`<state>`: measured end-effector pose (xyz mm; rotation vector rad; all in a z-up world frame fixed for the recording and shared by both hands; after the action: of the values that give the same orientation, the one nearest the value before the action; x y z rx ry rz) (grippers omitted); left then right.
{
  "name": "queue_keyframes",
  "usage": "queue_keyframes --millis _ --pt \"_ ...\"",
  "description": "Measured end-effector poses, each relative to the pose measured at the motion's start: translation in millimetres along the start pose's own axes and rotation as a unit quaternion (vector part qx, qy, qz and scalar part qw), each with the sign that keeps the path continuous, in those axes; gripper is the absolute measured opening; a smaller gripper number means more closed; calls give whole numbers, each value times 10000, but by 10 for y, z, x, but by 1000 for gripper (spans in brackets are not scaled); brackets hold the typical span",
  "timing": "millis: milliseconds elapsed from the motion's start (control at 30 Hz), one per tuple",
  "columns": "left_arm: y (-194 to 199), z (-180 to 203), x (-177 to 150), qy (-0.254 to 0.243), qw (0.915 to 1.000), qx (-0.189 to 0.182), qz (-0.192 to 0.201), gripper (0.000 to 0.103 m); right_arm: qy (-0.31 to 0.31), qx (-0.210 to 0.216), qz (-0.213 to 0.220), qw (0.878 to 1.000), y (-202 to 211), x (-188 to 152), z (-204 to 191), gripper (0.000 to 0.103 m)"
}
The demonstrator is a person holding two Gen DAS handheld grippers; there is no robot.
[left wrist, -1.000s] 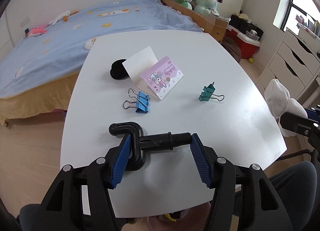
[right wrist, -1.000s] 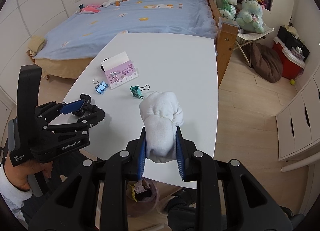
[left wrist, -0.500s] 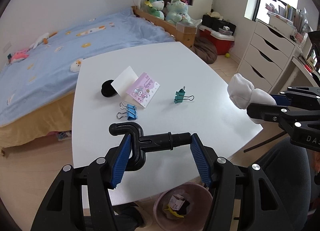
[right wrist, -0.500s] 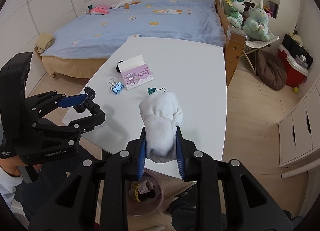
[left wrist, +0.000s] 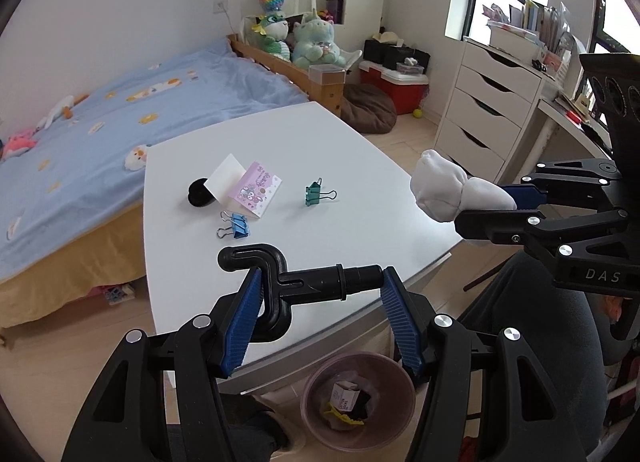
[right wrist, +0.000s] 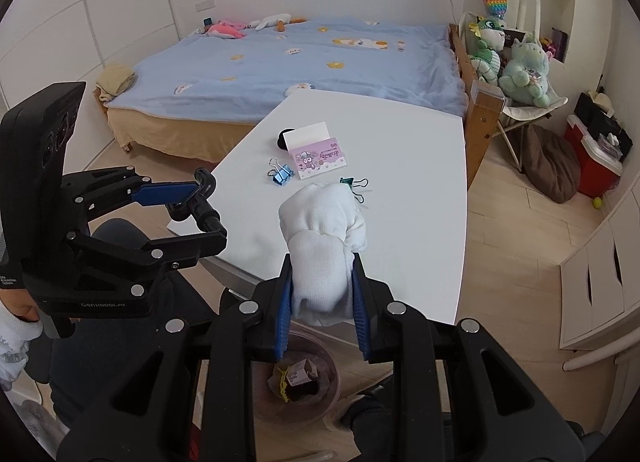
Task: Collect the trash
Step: 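Carry both items over the wastebasket and open the left gripper to drop the pipe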
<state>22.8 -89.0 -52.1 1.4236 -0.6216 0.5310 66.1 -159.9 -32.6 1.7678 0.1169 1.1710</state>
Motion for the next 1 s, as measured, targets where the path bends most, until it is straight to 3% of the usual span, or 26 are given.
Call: queue_keyframes --millis 300,700,1000 --pt "189 195 -222 -219 9995 -239 -17 58 -3 99 121 9999 246 -237 -139 26" --pt "217 427 -575 -441 9972 -521 -292 58 -33 194 -60 9998 293 -544 -189 26" --pt "233 499 -606 -502 9960 -663 -338 59 -82 240 -78 9996 293 -588 -198 26"
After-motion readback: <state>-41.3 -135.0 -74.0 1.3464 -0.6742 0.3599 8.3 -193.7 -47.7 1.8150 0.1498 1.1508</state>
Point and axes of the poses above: each gripper's, at about its wrist camera, not at the fingertips, and y roughly against the way its jaws point, z to its right, x to its top, the point moved 7 cm from there along -y, roughly the way its jaws point, and after that the axes turned 2 degrees about -y, right-handed, at the moved point
